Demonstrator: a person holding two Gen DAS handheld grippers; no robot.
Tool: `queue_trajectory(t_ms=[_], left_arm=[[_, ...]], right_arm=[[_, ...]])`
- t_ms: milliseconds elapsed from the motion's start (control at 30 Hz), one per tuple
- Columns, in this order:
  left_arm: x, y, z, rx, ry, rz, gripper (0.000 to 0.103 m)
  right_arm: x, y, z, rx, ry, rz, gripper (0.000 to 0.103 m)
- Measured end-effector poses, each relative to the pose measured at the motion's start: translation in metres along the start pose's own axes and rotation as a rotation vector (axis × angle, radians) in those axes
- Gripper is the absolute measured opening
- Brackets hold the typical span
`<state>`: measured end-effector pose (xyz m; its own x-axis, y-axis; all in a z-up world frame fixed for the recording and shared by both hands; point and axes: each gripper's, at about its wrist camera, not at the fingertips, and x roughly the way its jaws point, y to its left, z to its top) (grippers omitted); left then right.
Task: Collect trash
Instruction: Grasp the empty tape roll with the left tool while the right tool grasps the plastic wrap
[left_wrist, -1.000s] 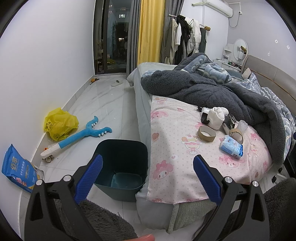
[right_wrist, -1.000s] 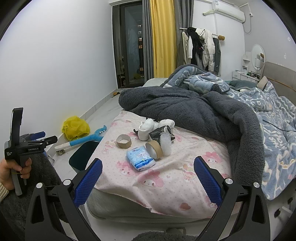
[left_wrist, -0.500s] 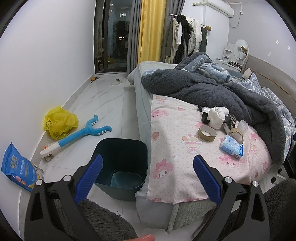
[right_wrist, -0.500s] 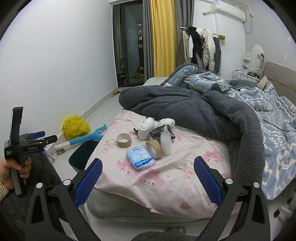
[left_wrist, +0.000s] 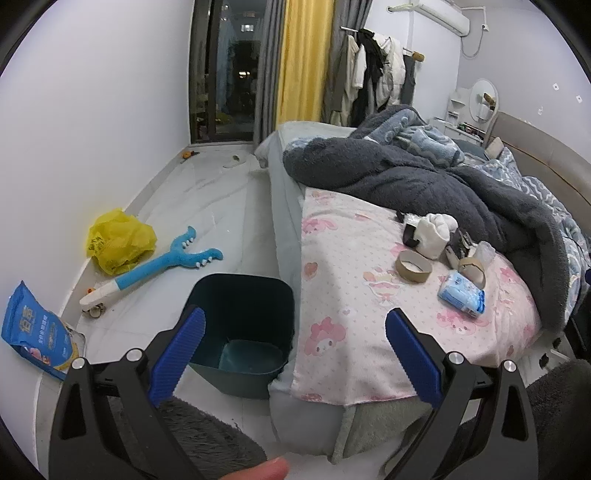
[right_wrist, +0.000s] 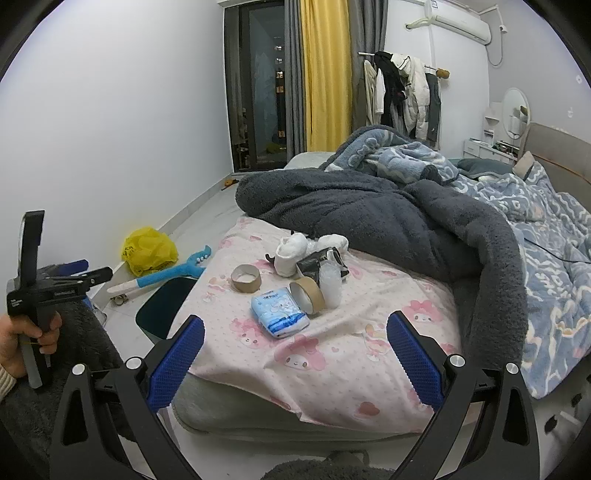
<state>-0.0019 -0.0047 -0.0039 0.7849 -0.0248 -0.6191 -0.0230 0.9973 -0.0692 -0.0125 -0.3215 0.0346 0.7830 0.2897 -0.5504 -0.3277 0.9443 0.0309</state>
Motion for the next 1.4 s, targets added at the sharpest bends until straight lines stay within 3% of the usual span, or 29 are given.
queue_trajectory(t_ms=[200,400,567,767,933,1200,1400], left_arm=[[0.003,-0.004,0.014,0.046,-0.029,-0.033,0.099],[0.011,-0.019,0.018,0.138,-0.053,-0.123,0.098],[0.033,-0.024,0.027,0.161,-0.033,-0.180,0.088],[0.062,-0.034,0.031,0.216,-0.005,-0.223,0.087],[0.086,-0.040,0.031,0.221,0.041,-0.277,0.079],[0.116,-0.068,0.037,0.282,0.076,-0.418,0.079],[0.149,-0.095,0.034,0.353,0.115,-0.457,0.078]], right_arm=[[0.003,-0.006,0.010,0.033,-0.010,-0.012,0.100],[0.031,-0.009,0.021,0.039,-0.006,-0.003,0.096],[0.065,-0.020,0.022,0.066,0.047,-0.014,0.081],[0.105,-0.031,0.015,0.074,0.104,-0.031,0.073],[0.129,-0.040,0.014,0.092,0.113,-0.010,0.071],[0.167,-0.049,0.020,0.095,0.134,0.031,0.065],[0.183,-0.055,0.024,0.088,0.146,0.057,0.063]])
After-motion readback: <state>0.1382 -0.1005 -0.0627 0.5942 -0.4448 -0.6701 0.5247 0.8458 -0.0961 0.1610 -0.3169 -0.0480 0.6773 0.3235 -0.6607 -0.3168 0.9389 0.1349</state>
